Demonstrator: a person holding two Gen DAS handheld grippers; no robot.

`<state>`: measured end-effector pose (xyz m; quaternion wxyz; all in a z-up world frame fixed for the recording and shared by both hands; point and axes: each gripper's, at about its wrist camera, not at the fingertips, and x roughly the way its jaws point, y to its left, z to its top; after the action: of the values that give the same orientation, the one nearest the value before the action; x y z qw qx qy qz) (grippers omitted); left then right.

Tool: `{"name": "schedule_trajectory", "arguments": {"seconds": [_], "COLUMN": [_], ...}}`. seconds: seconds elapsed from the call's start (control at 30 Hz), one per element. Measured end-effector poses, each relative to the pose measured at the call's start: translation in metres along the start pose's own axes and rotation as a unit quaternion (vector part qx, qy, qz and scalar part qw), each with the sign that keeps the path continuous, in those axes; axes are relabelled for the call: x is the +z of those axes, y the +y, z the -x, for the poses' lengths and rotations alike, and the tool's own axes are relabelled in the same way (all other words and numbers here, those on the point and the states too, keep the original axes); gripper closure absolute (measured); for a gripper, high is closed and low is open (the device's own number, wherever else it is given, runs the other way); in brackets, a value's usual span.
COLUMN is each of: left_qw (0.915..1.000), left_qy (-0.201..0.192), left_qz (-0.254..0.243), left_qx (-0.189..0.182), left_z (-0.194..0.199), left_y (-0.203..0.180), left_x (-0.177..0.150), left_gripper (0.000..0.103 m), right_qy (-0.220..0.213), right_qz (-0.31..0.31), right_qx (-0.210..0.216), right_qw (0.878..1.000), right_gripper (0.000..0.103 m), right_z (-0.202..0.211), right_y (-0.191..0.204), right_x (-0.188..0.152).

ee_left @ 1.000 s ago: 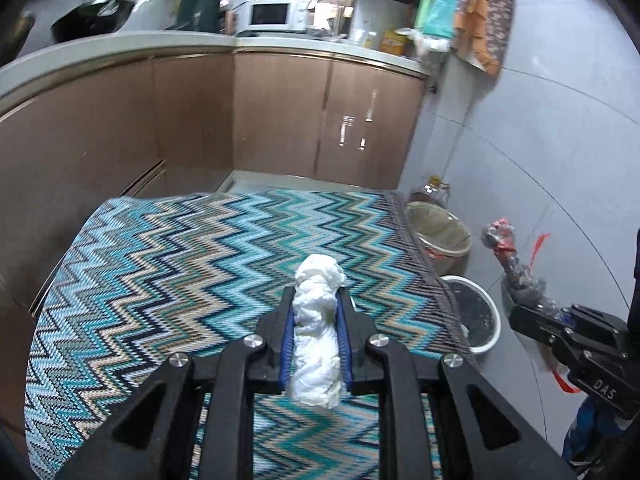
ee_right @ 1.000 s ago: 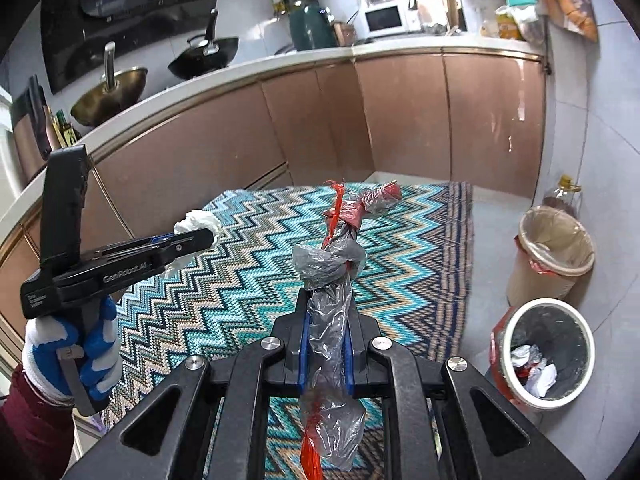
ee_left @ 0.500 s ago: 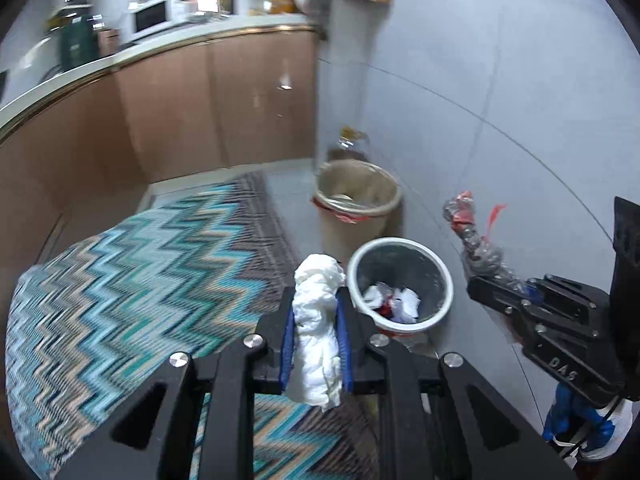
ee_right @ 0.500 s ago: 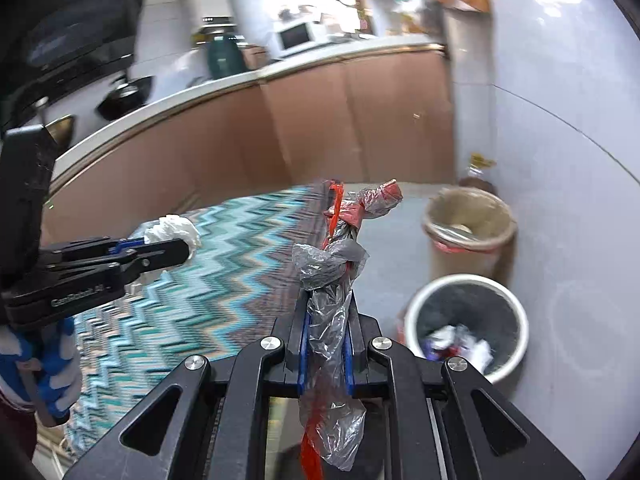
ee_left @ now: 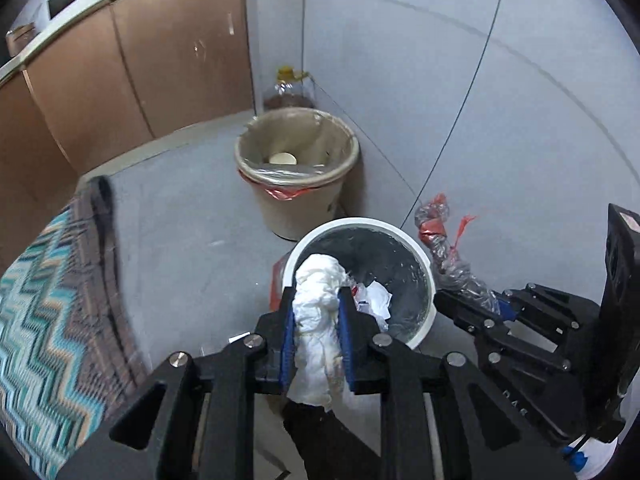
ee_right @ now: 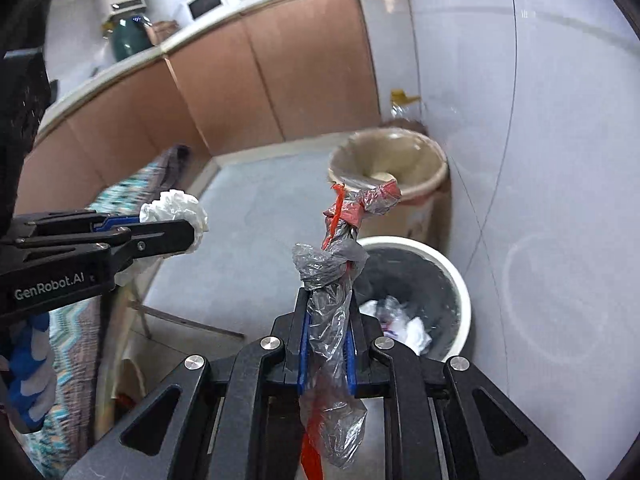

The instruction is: Collect trash

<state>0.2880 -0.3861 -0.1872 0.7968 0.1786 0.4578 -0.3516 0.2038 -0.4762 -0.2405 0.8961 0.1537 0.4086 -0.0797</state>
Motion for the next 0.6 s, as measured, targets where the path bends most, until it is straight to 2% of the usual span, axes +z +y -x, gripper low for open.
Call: {"name": "schedule_trajectory", "arguments": {"seconds": [0.1,0.2,0.27,0.3,0.37,0.47,0.6], "left_qw": [0.9999,0.9996,0.9992,0.999,0.9987,0.9986,0.9986], "left_qy": [0.014,0.019,0.018,0.016,0.013,0.009,-0.017], "left_qz": [0.004,0.015,0.025,0.029,0.035,0.038,0.043], "left_qx": [-0.008,-0.017,-0.027,-0.029,-0.034,-0.034,-0.024], "left_z": [-0.027,-0.044,-0.05,-0.052,-0.054,-0.05,-0.026], "left_y": [-0.004,-0.005,-0.003,-0.002,-0.002,0.0,0.001], "left_x": [0.014,0.021,0.023,0.024,0.026,0.026,0.022], "left_gripper": [0.083,0.073,0.064,0.062,0.06,0.059,0.059], "right_qy": [0.018,0.034,0.042,0.045,0.048,0.048,0.036], "right_qz": [-0.007,-0.017,-0.019,-0.019,-0.021,-0.021,-0.021], "right_qx": [-0.006,-0.01,-0.018,-0.022,-0.025,-0.03,-0.034], "right_qw": [1.0,0.999,0.999,0.999,0.998,0.998,0.999], "right_gripper": [0.086,0.086,0.071,0.068,0.059,0.057,0.054], "right_z": [-0.027,-0.05,-0.058,-0.06,-0.064,-0.06,-0.046], "right_y": [-0.016,-0.03,-0.033,-0.035,-0.038,-0.039,-0.035], "right_x": [0.006,0.008,0.007,0.006,0.005,0.002,0.001]}}
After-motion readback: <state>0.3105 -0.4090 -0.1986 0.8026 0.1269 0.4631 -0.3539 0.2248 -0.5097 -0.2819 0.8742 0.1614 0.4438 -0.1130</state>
